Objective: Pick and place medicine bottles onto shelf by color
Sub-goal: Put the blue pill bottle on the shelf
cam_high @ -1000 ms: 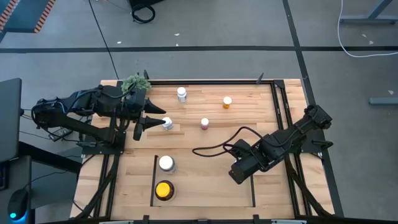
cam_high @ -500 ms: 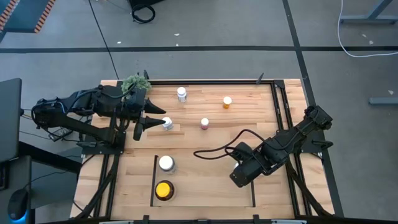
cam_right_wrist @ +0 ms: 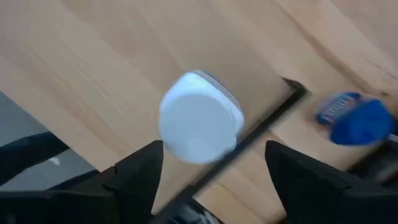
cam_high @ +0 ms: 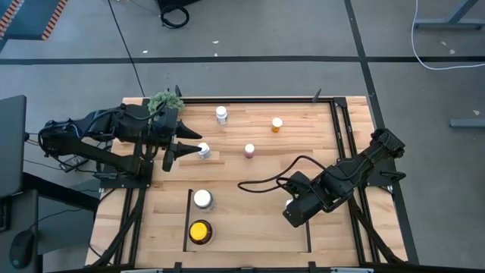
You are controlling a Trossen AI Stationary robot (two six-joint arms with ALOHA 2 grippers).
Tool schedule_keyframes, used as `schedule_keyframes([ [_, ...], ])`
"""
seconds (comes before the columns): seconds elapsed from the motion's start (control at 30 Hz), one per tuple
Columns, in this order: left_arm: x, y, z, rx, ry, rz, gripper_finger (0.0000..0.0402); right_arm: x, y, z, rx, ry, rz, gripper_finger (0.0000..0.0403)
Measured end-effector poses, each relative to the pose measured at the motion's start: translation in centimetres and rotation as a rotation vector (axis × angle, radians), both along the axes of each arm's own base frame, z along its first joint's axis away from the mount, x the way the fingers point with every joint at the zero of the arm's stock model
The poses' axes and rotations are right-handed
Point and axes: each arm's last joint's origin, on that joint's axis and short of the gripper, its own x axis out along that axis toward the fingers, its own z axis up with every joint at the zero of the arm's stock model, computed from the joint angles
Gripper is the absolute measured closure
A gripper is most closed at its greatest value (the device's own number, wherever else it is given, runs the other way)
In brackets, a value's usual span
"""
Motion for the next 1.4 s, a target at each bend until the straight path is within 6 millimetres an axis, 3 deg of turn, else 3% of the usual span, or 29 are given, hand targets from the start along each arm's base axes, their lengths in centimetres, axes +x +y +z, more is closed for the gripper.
schedule_keyframes([
  [0.27,0.0,-0.1,-0.1,0.001,0.016,-0.005,0.0198,-1.4,0.6,0.9,0.01,-0.017,-0.094,0.0105],
  [0.67,-0.1,-0.2,-0.1,-0.001,0.015,-0.012,0.0201,-1.9,1.7,1.0,0.032,-0.031,-0.062,0.0108],
  [0.77,-0.1,-0.2,-0.1,-0.01,0.016,-0.008,0.0201,-2.4,1.8,0.9,0.063,0.031,-0.068,0.0116],
  [1.0,0.0,-0.2,-0.1,-0.013,0.016,-0.007,0.0209,-2.8,2.3,0.9,0.042,0.0,-0.16,0.014],
  [1.2,0.2,-0.2,-0.3,-0.012,0.022,-0.007,0.0208,-2.8,2.3,-0.7,0.011,0.05,-0.24,0.0169],
  [1.4,0.3,-0.5,-0.3,-0.024,0.028,-0.022,0.0211,-3.0,2.6,-0.8,0.057,0.106,-0.226,0.0198],
])
